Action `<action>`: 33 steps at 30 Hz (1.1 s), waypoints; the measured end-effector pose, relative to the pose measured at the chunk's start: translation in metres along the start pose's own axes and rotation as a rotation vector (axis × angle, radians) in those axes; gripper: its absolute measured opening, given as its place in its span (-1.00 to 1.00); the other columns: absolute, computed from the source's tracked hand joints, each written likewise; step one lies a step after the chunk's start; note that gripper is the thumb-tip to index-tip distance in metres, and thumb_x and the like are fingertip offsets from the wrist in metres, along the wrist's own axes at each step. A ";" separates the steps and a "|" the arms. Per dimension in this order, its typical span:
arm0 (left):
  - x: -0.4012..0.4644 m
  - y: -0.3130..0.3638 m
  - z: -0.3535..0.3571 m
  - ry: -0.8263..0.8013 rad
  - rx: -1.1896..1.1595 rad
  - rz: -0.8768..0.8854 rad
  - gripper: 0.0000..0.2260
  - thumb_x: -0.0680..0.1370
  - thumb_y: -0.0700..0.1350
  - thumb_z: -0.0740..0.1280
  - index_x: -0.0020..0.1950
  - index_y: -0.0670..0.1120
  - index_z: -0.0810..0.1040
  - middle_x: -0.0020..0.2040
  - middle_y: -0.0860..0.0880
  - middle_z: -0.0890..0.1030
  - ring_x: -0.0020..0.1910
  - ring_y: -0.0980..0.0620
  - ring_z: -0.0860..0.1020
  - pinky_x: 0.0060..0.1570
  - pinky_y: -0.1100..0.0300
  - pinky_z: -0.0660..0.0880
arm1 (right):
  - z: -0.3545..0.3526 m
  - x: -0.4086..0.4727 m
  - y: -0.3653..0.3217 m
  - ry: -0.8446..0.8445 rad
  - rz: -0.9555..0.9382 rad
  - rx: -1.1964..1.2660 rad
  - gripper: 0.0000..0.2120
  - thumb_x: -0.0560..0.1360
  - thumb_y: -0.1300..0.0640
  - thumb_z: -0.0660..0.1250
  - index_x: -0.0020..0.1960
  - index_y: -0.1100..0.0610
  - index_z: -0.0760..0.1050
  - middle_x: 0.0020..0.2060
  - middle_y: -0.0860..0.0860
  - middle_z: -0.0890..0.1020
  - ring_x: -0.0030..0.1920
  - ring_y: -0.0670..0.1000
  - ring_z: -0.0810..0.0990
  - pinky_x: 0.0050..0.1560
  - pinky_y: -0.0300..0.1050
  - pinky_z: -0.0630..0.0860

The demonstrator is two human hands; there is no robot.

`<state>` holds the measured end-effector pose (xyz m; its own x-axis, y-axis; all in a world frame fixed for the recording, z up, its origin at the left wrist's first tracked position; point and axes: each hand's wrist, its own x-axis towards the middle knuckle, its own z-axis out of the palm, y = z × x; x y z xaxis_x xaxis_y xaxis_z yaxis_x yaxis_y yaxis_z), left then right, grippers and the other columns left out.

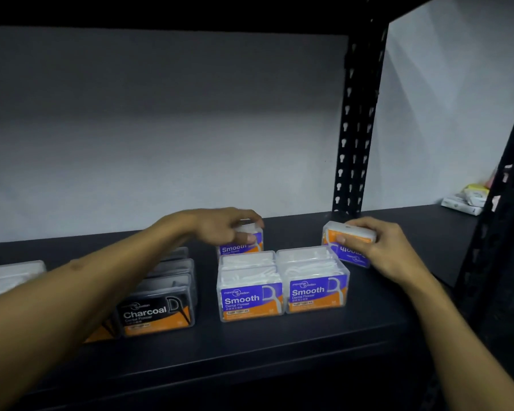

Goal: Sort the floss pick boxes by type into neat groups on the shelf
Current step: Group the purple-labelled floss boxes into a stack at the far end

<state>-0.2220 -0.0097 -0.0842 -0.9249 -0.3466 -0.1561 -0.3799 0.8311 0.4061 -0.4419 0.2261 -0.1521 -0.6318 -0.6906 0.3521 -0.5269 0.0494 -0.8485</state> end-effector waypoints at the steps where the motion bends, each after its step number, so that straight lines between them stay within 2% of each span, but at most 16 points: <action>1: -0.001 0.001 0.005 -0.018 -0.027 -0.021 -0.64 0.65 0.01 0.25 0.44 0.11 0.32 0.32 -0.03 0.52 0.21 0.00 0.57 0.22 0.01 0.55 | -0.002 0.001 -0.001 -0.007 0.006 -0.011 -0.74 0.41 0.06 0.55 0.07 0.07 0.64 -0.09 -0.01 0.72 -0.08 -0.03 0.70 -0.05 -0.14 0.60; 4: -0.001 0.004 0.015 -0.033 -0.024 -0.117 -0.57 0.69 0.06 0.12 0.54 0.12 0.11 0.40 -0.09 0.45 0.31 -0.06 0.49 0.34 -0.03 0.44 | -0.008 0.003 -0.008 -0.012 0.025 -0.068 -0.74 0.38 0.06 0.58 0.00 0.11 0.64 -0.13 0.04 0.72 -0.12 0.00 0.69 -0.07 -0.08 0.57; 6: -0.001 0.008 0.019 -0.006 0.019 -0.174 -0.52 0.68 0.13 0.06 0.57 0.06 0.06 0.44 -0.11 0.42 0.36 -0.09 0.45 0.39 -0.04 0.36 | -0.008 0.004 -0.015 0.044 0.019 0.015 -0.73 0.37 0.07 0.59 -0.02 0.16 0.62 -0.19 0.05 0.73 -0.19 -0.03 0.69 -0.15 -0.16 0.57; 7: -0.001 0.010 0.021 0.012 0.028 -0.189 -0.51 0.68 0.16 0.04 0.56 0.03 0.09 0.45 -0.11 0.42 0.37 -0.10 0.44 0.40 -0.05 0.34 | -0.007 0.002 -0.019 0.071 0.018 0.124 -0.70 0.35 0.07 0.59 -0.03 0.18 0.60 -0.22 0.05 0.74 -0.24 -0.05 0.70 -0.18 -0.21 0.57; 10: -0.003 0.014 0.023 0.047 0.008 -0.202 -0.49 0.66 0.22 -0.02 0.53 -0.01 0.18 0.47 -0.09 0.41 0.40 -0.09 0.42 0.43 -0.05 0.30 | -0.001 -0.004 -0.024 0.080 0.059 0.533 -0.51 0.22 -0.01 0.60 0.00 0.21 0.53 -0.24 0.06 0.74 -0.27 -0.02 0.70 -0.26 -0.17 0.60; 12: -0.004 0.017 0.022 0.042 -0.059 -0.209 -0.48 0.67 0.22 -0.05 0.55 -0.01 0.18 0.49 -0.06 0.38 0.43 -0.08 0.39 0.45 -0.03 0.26 | 0.003 -0.008 -0.024 0.058 0.079 0.710 -0.37 0.18 -0.05 0.60 0.14 0.18 0.53 -0.13 0.08 0.74 -0.21 -0.03 0.70 -0.26 -0.18 0.63; 13: -0.003 0.018 0.021 0.033 -0.089 -0.212 -0.49 0.68 0.20 -0.06 0.55 -0.02 0.19 0.48 -0.07 0.40 0.42 -0.07 0.41 0.45 -0.03 0.27 | 0.004 -0.009 -0.024 0.052 0.085 0.748 -0.37 0.23 -0.03 0.57 0.23 0.16 0.53 -0.06 0.07 0.74 -0.16 -0.05 0.71 -0.22 -0.20 0.64; 15: -0.003 0.020 0.019 0.027 -0.105 -0.220 -0.53 0.69 0.16 -0.04 0.53 -0.03 0.22 0.44 -0.09 0.43 0.38 -0.07 0.44 0.41 0.01 0.32 | 0.006 -0.011 -0.023 0.050 0.081 0.749 -0.49 0.40 0.04 0.46 0.32 0.17 0.52 -0.01 0.02 0.74 -0.11 -0.11 0.70 -0.15 -0.26 0.62; 17: -0.003 0.021 0.019 0.029 -0.098 -0.235 -0.58 0.71 0.10 0.00 0.52 -0.04 0.23 0.42 -0.10 0.45 0.36 -0.07 0.46 0.36 0.03 0.37 | 0.007 -0.015 -0.024 0.074 0.081 0.708 -0.60 0.51 0.13 0.38 0.31 0.23 0.53 -0.08 0.01 0.74 -0.16 -0.13 0.69 -0.17 -0.30 0.60; 19: -0.001 0.020 0.019 0.028 -0.105 -0.243 -0.60 0.71 0.08 0.03 0.50 -0.04 0.24 0.41 -0.10 0.46 0.33 -0.07 0.48 0.35 0.02 0.39 | 0.010 -0.020 -0.023 0.095 0.083 0.685 -0.72 0.56 0.23 0.34 0.25 0.27 0.53 -0.10 0.06 0.74 -0.20 -0.11 0.71 -0.20 -0.28 0.61; 22: -0.002 0.019 0.018 0.032 -0.128 -0.250 -0.60 0.70 0.08 0.05 0.50 -0.05 0.26 0.41 -0.10 0.47 0.32 -0.07 0.50 0.36 0.00 0.40 | 0.013 -0.025 -0.025 0.163 0.098 0.690 -0.85 0.54 0.33 0.37 0.09 0.21 0.51 0.00 0.20 0.71 -0.15 0.02 0.72 -0.18 -0.18 0.65; 24: -0.003 0.020 0.019 0.028 -0.130 -0.253 -0.59 0.70 0.09 0.06 0.50 -0.04 0.26 0.41 -0.11 0.47 0.32 -0.07 0.49 0.36 -0.01 0.40 | 0.012 -0.023 -0.026 0.256 0.081 0.700 -0.79 0.53 0.39 0.36 0.06 0.15 0.45 0.01 0.21 0.68 -0.12 0.04 0.71 -0.20 -0.16 0.67; 26: -0.004 0.020 0.019 0.032 -0.126 -0.255 -0.59 0.70 0.09 0.05 0.50 -0.04 0.26 0.41 -0.11 0.46 0.33 -0.08 0.49 0.36 -0.02 0.40 | 0.010 -0.022 -0.027 0.297 0.049 0.678 -0.65 0.55 0.41 0.33 0.22 0.08 0.41 -0.02 0.13 0.67 -0.15 -0.03 0.70 -0.18 -0.11 0.67; 28: -0.004 0.020 0.021 0.041 -0.124 -0.258 -0.60 0.70 0.08 0.05 0.49 -0.04 0.26 0.41 -0.11 0.46 0.32 -0.08 0.49 0.34 0.00 0.41 | 0.008 -0.021 -0.025 0.290 0.029 0.636 -0.53 0.57 0.40 0.30 0.37 0.00 0.40 -0.03 0.06 0.67 -0.10 -0.02 0.69 -0.12 -0.05 0.68; 29: -0.004 0.020 0.022 0.047 -0.120 -0.257 -0.61 0.70 0.08 0.05 0.49 -0.05 0.27 0.41 -0.11 0.46 0.32 -0.08 0.49 0.34 0.01 0.41 | 0.007 -0.021 -0.024 0.290 0.025 0.609 -0.54 0.57 0.41 0.29 0.37 0.02 0.44 -0.01 0.05 0.68 -0.08 0.00 0.69 -0.10 -0.05 0.68; 33: -0.006 0.022 0.024 0.062 -0.115 -0.254 -0.61 0.71 0.07 0.04 0.50 -0.05 0.25 0.42 -0.11 0.45 0.34 -0.08 0.47 0.33 0.01 0.40 | 0.008 -0.020 -0.019 0.334 0.016 0.492 -0.68 0.51 0.41 0.37 0.13 0.06 0.56 -0.03 0.10 0.70 -0.06 0.07 0.68 -0.05 0.02 0.64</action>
<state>-0.2247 0.0210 -0.0956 -0.7963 -0.5664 -0.2122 -0.5927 0.6608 0.4606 -0.4146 0.2334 -0.1467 -0.8243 -0.4243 0.3749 -0.2403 -0.3373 -0.9102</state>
